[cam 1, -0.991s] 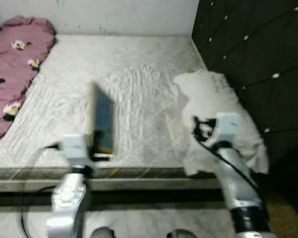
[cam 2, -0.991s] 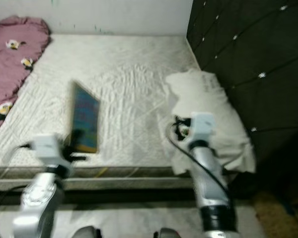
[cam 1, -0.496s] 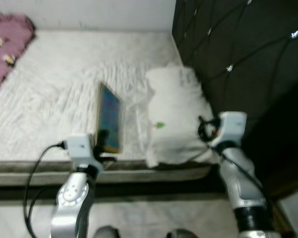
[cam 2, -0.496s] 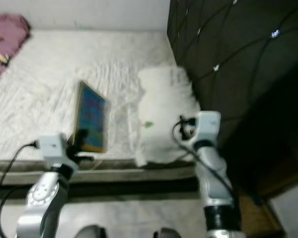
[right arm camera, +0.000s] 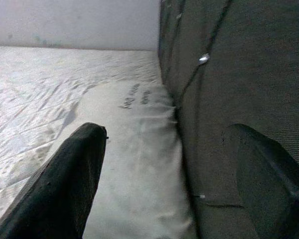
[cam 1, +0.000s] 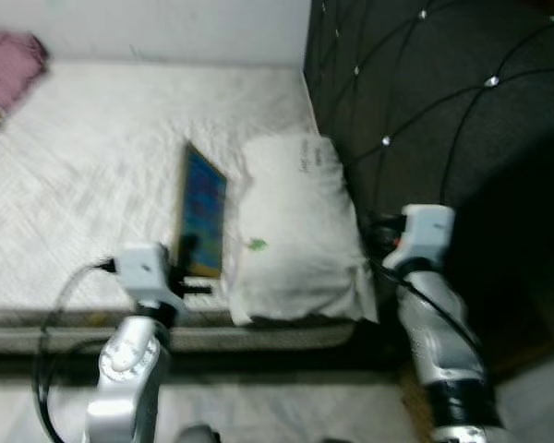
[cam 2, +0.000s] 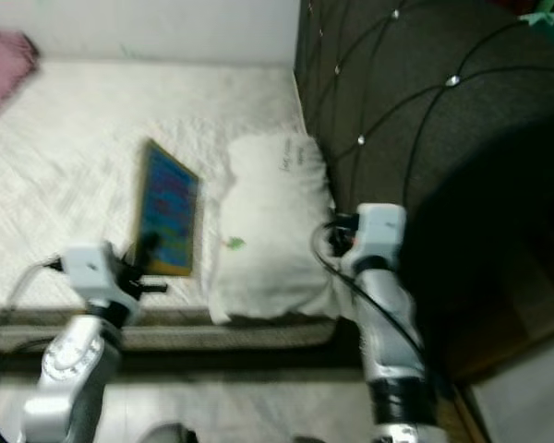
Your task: Clean up the room
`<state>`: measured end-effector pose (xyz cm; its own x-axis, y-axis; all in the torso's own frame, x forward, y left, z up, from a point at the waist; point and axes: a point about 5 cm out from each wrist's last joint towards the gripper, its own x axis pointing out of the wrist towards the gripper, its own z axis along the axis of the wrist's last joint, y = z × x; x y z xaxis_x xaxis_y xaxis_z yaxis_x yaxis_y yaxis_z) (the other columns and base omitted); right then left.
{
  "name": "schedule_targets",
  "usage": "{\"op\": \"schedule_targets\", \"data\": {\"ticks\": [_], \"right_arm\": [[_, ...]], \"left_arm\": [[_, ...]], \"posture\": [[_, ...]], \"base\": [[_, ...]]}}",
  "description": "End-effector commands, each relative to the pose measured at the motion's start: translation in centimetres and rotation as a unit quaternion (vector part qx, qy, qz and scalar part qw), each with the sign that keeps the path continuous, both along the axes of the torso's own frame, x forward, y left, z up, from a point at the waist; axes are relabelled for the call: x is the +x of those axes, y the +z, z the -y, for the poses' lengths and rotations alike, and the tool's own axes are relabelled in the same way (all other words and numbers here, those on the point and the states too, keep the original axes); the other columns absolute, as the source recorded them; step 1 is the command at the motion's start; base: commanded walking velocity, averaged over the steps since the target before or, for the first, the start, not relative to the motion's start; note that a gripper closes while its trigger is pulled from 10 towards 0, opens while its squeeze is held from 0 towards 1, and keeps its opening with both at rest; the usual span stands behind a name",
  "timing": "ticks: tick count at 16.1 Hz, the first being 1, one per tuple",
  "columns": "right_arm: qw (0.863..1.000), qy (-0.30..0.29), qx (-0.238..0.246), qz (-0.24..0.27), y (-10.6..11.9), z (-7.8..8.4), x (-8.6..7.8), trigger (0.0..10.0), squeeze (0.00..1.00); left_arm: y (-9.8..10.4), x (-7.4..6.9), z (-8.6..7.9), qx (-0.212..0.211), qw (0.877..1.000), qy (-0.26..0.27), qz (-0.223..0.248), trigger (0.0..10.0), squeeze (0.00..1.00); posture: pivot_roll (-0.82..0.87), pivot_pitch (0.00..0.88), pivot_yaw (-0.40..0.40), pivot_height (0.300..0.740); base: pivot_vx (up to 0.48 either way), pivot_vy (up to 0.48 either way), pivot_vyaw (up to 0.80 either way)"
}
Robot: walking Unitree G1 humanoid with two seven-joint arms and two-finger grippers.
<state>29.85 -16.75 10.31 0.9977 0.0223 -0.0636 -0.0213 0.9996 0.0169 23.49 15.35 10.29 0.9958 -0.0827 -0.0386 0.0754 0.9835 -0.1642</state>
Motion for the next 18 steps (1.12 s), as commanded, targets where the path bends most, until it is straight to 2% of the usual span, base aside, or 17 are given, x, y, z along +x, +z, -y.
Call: {"op": "schedule_targets", "data": {"ticks": [1,4,13,18], "right_arm": [[1.000,0.005,-0.001,0.002,0.14,-0.13,0.03,10.0,0.00],[1.000,0.006,-0.001,0.001,0.08,-0.17,-0.04,10.0,0.00],[1.000,0.006,-0.005,0.001,0.01,-0.14,0.00,10.0,0.00],[1.000,0.007,-0.007,0.000,-0.03,-0.14,-0.01,10.0,0.00]], "left_arm": [[0.67,0.10,-0.24,0.002,1.000,0.004,0.016,10.0,0.00],[0.68,0.11,-0.23,-0.002,1.000,0.002,0.018,10.0,0.00],[0.77,0.27,-0.11,-0.006,1.000,-0.001,0.019,10.0,0.00],[1.23,0.25,0.07,-0.014,0.999,-0.016,0.037,10.0,0.00]], "posture": [[-0.05,0.000,-0.021,0.740],[-0.05,0.000,-0.021,0.740],[-0.05,0.000,-0.019,0.740],[-0.05,0.000,-0.021,0.740]], "base": [[0.000,0.000,0.00],[0.000,0.000,0.00],[0.000,0.480,0.00],[0.052,0.000,0.00]]}}
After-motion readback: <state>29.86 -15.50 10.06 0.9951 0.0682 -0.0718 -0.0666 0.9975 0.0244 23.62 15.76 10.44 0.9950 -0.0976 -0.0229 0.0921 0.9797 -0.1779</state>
